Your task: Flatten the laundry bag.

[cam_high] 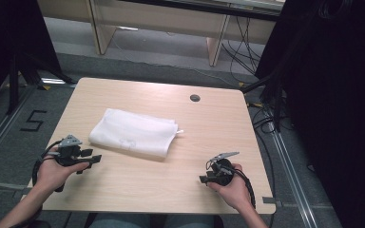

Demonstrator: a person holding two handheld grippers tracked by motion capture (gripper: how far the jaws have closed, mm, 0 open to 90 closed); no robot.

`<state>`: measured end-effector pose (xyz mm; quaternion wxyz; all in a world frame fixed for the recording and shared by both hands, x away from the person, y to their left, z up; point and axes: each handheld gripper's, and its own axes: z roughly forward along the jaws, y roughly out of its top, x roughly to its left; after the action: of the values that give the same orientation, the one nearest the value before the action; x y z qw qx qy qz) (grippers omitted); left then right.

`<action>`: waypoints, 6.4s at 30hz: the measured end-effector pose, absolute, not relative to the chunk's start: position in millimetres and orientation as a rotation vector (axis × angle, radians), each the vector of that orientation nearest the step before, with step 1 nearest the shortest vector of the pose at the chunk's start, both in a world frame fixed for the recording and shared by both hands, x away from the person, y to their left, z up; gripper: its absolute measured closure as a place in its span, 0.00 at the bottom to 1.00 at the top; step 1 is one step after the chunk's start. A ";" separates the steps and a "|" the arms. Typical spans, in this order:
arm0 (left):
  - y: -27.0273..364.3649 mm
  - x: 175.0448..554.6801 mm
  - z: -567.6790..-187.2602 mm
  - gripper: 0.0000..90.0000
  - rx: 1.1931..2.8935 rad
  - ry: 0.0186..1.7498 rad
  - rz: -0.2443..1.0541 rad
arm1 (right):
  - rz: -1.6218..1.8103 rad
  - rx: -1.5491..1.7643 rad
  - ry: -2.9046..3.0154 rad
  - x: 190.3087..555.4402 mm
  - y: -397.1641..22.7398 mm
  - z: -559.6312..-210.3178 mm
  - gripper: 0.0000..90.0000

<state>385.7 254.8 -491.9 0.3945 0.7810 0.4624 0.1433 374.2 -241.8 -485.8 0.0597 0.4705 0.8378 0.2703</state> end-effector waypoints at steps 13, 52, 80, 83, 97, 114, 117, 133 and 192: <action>246.9 385.1 -495.8 0.54 2.038 1.154 0.360 | 0.838 1.457 2.519 377.6 -244.2 -485.4 0.62; 255.1 467.2 -465.5 0.37 1.865 1.297 0.439 | 1.054 1.484 2.461 460.4 -149.2 -458.0 0.41; 207.2 446.2 -492.8 0.94 2.127 1.105 0.168 | 0.797 1.499 2.667 458.7 -140.6 -469.3 0.96; 196.0 436.3 -491.6 0.96 2.148 1.063 0.132 | 0.789 1.507 2.680 443.9 -153.5 -469.8 0.96; 177.2 418.8 -480.7 0.98 2.201 0.977 0.142 | 0.746 1.593 2.561 402.0 -202.3 -441.8 0.54; 109.0 404.5 -464.5 0.89 2.257 0.740 0.158 | 0.786 1.386 2.499 469.5 -170.7 -439.7 0.54; 95.7 402.1 -467.8 0.90 2.350 0.642 0.126 | 0.761 1.398 2.503 479.2 -159.1 -445.5 0.53; 73.2 396.5 -480.8 0.87 2.395 0.612 0.077 | 0.732 1.367 2.536 509.5 -131.1 -462.8 0.41; 49.0 411.1 -494.5 0.94 2.387 0.660 0.068 | 0.787 1.071 2.646 473.3 -120.8 -400.0 1.00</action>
<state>411.1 49.0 -494.5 0.3261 0.9108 0.2518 0.0258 473.3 -120.8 -400.0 0.0903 0.3602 0.8900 0.2646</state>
